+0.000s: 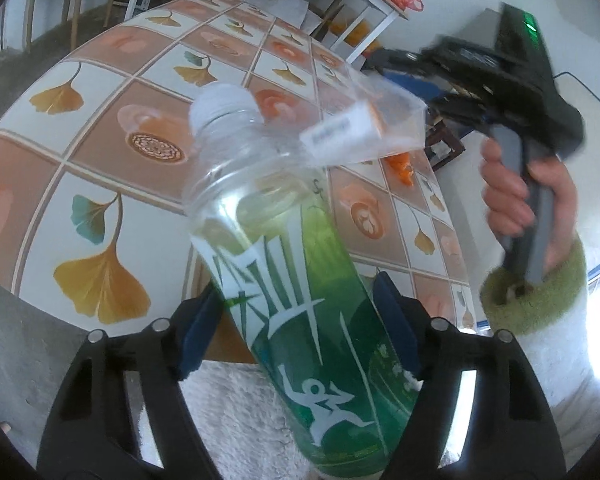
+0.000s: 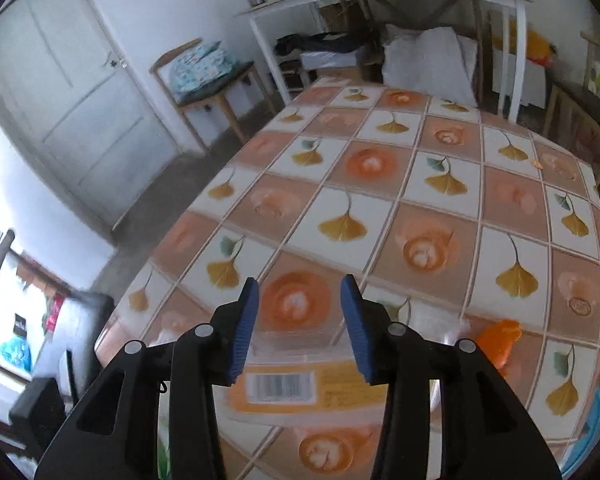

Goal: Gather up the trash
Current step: 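Lift the clear box and green bottle off the table with both grippers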

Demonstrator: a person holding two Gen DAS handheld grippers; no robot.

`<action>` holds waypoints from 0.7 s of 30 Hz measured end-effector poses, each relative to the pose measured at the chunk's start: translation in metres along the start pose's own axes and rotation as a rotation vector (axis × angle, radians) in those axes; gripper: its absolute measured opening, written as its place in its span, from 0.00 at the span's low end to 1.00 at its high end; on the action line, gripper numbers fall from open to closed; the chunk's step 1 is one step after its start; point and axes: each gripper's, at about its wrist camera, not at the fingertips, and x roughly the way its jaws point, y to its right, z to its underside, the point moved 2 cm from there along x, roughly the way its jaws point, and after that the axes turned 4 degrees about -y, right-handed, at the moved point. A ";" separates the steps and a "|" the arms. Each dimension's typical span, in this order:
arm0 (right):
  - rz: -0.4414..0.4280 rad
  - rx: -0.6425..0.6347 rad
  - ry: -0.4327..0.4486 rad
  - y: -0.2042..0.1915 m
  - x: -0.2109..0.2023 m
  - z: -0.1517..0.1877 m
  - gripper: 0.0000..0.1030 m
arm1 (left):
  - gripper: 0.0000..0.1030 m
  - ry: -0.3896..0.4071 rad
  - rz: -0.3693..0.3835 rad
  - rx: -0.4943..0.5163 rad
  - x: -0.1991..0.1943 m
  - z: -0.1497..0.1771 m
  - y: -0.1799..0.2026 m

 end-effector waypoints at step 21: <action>-0.063 0.286 -0.190 0.037 -0.022 0.080 0.65 | 0.62 0.003 0.012 -0.006 -0.007 0.004 -0.005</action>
